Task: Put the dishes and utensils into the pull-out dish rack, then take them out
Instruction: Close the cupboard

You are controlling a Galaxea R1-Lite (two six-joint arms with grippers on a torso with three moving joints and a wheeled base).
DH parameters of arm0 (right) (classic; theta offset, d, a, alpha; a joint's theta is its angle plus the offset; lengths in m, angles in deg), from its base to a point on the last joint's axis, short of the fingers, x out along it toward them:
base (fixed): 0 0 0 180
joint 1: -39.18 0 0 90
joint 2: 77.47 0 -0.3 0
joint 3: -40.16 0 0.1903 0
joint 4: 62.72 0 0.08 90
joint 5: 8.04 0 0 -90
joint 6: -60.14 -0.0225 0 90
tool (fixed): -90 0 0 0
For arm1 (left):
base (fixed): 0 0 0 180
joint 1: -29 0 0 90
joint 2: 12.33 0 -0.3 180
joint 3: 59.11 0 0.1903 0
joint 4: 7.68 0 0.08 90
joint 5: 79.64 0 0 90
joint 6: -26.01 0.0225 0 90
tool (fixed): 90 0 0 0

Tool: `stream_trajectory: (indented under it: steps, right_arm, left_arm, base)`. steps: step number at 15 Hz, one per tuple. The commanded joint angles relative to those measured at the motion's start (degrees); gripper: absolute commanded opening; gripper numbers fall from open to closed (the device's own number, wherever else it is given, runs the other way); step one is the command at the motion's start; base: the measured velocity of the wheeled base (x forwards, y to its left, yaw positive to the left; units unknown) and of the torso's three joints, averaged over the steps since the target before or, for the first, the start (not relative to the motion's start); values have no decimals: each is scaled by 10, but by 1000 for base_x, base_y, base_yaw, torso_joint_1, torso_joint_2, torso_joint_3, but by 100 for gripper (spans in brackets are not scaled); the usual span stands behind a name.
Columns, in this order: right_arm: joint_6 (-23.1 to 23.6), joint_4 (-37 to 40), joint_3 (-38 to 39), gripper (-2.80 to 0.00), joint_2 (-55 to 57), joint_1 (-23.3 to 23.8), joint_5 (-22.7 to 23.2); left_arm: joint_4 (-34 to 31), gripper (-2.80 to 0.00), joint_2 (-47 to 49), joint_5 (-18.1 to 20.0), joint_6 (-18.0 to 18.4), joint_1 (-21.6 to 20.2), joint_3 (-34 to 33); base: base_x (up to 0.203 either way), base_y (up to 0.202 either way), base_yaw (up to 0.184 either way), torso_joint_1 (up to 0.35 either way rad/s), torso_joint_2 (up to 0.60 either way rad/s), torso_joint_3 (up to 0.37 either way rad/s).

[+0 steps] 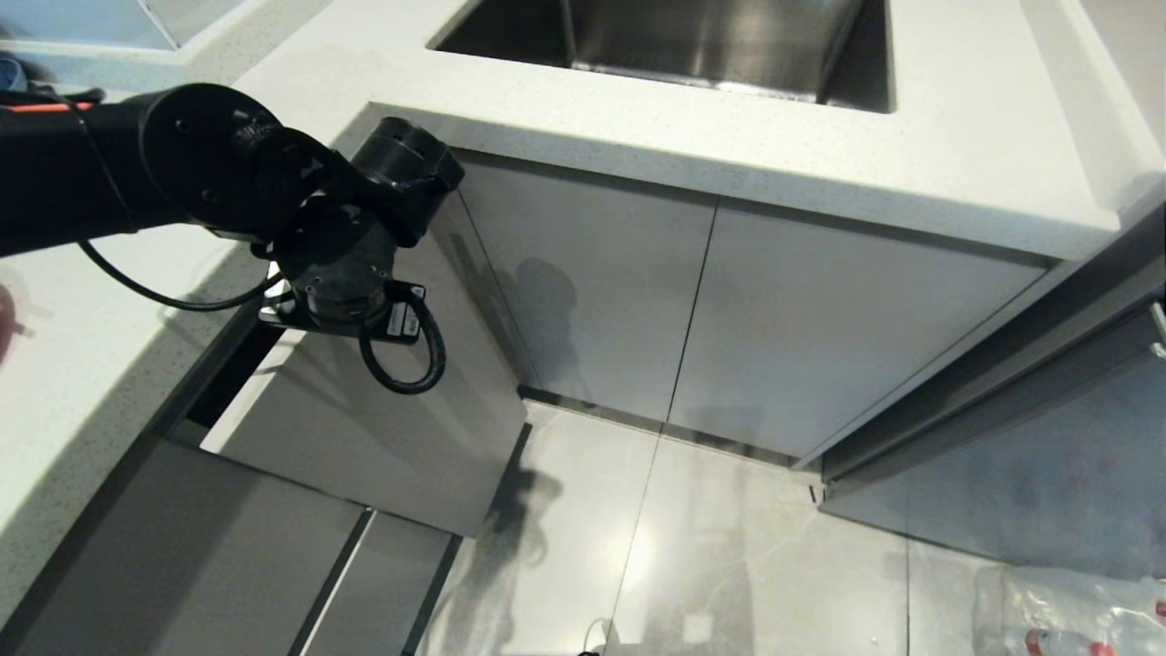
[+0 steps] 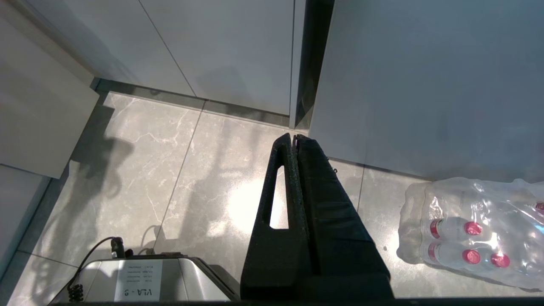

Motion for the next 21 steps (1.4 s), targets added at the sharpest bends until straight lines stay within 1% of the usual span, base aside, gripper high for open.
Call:
stream_trajectory:
  steps: [1, 3, 11, 15, 16, 19, 21]
  right_arm:
    - [0, 0, 1, -280, 0, 0, 0]
    - [0, 0, 1, -280, 0, 0, 0]
    - [0, 0, 1, -280, 0, 0, 0]
    - [0, 0, 1, -280, 0, 0, 0]
    - [0, 0, 1, -280, 0, 0, 0]
    - [0, 0, 1, -280, 0, 0, 0]
    - [0, 0, 1, -280, 0, 0, 0]
  left_arm:
    - [-2, -280, 0, -9, -1, -2, -1]
    - [-2, -280, 0, -20, -1, -7, -2]
    - [-2, -280, 1, -22, 1, -27, -1]
    - [-2, -280, 2, -23, 1, -27, -1]
    - [-2, -280, 2, -22, 1, -23, -2]
    - [-2, -280, -6, -19, 1, 10, -9]
    - [-2, -280, -21, -17, 0, 21, -13]
  base:
    - [0, 0, 0, 0, 0, 0]
    - [0, 0, 0, 0, 0, 0]
    - [0, 0, 0, 0, 0, 0]
    - [0, 0, 0, 0, 0, 0]
    - [0, 0, 0, 0, 0, 0]
    - [0, 0, 0, 0, 0, 0]
    - [0, 0, 0, 0, 0, 0]
